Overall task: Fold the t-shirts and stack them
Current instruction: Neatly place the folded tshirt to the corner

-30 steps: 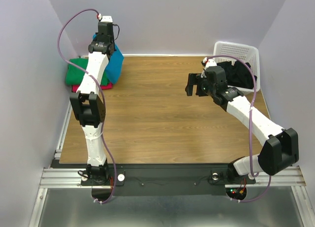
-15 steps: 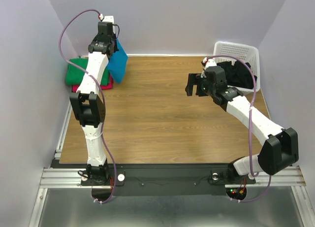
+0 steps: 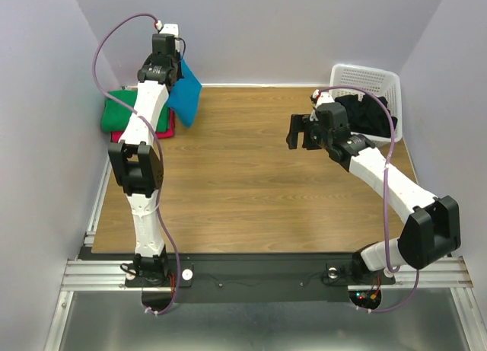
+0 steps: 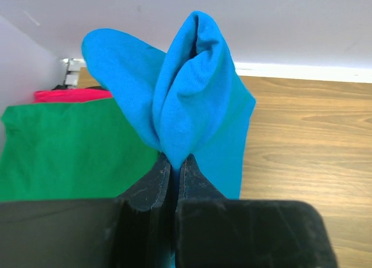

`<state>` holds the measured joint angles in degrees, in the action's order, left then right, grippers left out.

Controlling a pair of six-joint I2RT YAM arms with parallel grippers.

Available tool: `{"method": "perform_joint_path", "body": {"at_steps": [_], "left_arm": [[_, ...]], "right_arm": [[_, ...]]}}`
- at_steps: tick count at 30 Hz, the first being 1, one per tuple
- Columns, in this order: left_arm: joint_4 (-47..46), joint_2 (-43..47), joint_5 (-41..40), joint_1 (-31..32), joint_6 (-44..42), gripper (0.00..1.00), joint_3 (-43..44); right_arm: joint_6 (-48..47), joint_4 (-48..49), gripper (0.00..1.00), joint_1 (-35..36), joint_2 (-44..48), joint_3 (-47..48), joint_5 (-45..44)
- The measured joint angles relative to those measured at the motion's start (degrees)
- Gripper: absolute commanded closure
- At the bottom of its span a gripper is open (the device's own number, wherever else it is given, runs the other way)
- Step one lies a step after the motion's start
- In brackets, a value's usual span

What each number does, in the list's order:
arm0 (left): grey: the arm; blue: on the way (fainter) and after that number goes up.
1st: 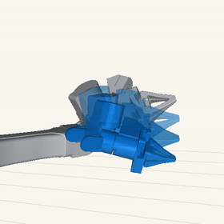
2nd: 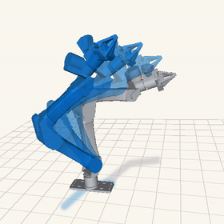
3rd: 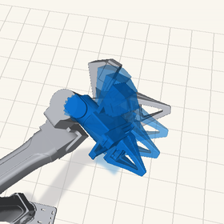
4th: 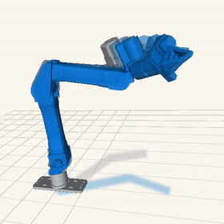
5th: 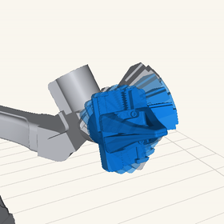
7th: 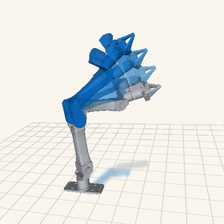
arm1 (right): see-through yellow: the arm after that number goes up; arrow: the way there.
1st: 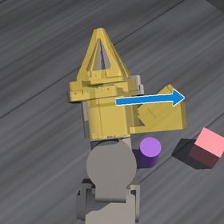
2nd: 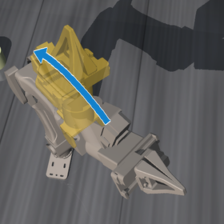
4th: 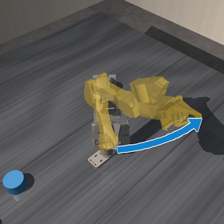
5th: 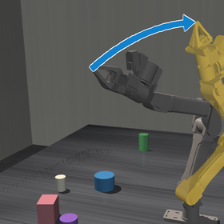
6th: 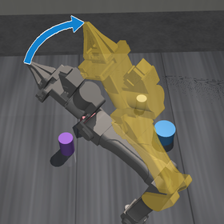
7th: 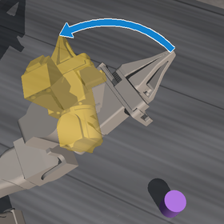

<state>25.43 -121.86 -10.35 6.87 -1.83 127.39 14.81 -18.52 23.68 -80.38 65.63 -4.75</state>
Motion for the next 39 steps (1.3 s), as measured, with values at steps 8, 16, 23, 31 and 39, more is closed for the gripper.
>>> {"method": "perform_joint_path", "body": {"at_steps": [8,16,23,31,39], "left_arm": [[-0.7,0.0,-2.1,-4.0,-1.8,1.0,-4.2],[-2.3,0.0,-2.8,-9.9,-2.6,1.0,-7.6],[-3.1,0.0,-2.2,-13.9,-2.5,1.0,-7.3],[-4.0,-1.4,-2.5,-15.3,-2.3,1.0,-6.4],[-5.1,-6.5,-6.0,-16.0,-1.4,1.0,-6.3]], "right_arm": [[0.0,-0.3,0.0,0.0,-1.1,0.0,0.0],[0.0,-0.3,0.0,0.0,-2.2,0.0,0.0],[0.0,-0.4,0.0,0.0,-2.7,0.0,0.0],[0.0,-0.4,0.0,0.0,-2.7,0.0,0.0],[0.0,-0.4,0.0,0.0,-2.8,0.0,-0.7]]}}
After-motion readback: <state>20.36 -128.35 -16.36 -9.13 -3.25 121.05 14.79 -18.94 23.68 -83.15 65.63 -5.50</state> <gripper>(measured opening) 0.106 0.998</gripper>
